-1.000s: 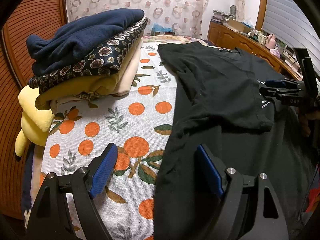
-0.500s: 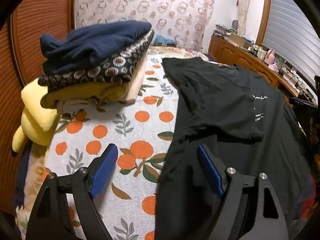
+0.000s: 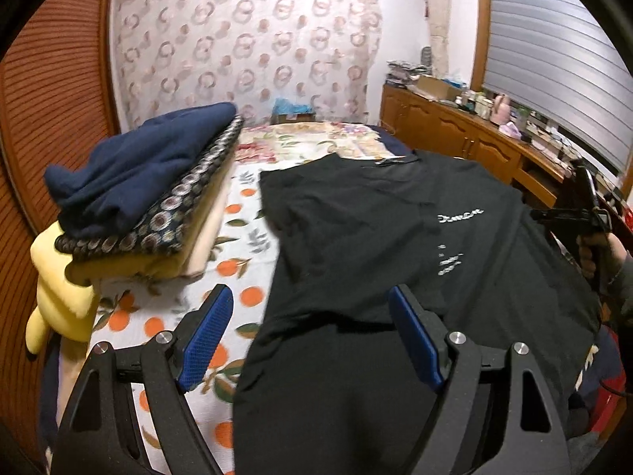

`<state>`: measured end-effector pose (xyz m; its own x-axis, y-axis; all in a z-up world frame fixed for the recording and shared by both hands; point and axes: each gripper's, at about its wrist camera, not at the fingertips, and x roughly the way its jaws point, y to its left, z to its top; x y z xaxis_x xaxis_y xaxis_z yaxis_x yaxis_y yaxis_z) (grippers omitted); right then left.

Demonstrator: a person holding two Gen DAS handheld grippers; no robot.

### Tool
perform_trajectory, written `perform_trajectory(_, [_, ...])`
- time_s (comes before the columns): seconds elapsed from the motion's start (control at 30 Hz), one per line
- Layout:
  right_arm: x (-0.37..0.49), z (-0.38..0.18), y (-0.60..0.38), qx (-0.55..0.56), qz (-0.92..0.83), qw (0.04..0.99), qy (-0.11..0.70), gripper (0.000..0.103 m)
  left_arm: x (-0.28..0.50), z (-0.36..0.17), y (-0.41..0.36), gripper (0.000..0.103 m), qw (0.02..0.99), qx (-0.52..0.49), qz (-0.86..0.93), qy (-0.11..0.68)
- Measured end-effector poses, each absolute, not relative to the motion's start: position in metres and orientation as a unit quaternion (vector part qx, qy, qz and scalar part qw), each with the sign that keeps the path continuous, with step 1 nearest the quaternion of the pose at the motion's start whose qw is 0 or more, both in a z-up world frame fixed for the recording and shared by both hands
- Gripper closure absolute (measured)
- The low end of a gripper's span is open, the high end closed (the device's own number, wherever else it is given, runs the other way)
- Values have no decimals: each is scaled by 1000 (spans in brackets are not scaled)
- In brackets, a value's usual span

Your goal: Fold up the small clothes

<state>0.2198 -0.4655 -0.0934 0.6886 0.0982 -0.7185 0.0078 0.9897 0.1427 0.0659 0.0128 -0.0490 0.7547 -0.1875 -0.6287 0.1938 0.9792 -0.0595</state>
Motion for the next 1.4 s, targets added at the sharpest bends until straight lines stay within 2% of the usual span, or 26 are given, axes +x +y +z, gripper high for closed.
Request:
perform_trajectory(0.1, [224, -85, -469, 59, 29, 919, 388, 87, 63, -48, 6, 21, 936, 10, -110, 335])
perform_trajectory(0.17, [219, -81, -464, 36, 22, 924, 380, 94, 61, -49, 3, 21, 935, 11, -112, 336])
perform_trajectory(0.43, [193, -52, -444, -5, 24, 954, 298, 97, 62, -53, -9, 21, 932, 15, -125, 340])
perform_trajectory(0.63, [161, -26, -412, -17, 90, 962, 259, 98, 62, -55, -22, 21, 929, 22, -137, 342])
perform_trajectory(0.97, [130, -90, -389, -25, 141, 929, 342, 97, 57, -59, -33, 21, 927, 23, -146, 344])
perform_trajectory(1.07, [117, -88, -398, -18, 130, 931, 339, 90, 53, -58, -36, 21, 930, 19, -148, 337])
perform_trajectory(1.13, [104, -79, -405, -19, 128, 936, 326, 80, 52, -57, -39, 21, 931, 18, -151, 332])
perform_trajectory(1.2, [95, -70, -403, -29, 113, 942, 314, 60, 51, -56, -42, 21, 933, 18, -153, 326])
perform_trajectory(1.3, [84, -64, -417, -32, 87, 948, 304, 52, 53, -55, -49, 21, 935, 20, -158, 316])
perform_trajectory(1.4, [89, -68, -429, -20, 57, 946, 319, 51, 59, -54, -59, 21, 934, 33, -165, 317])
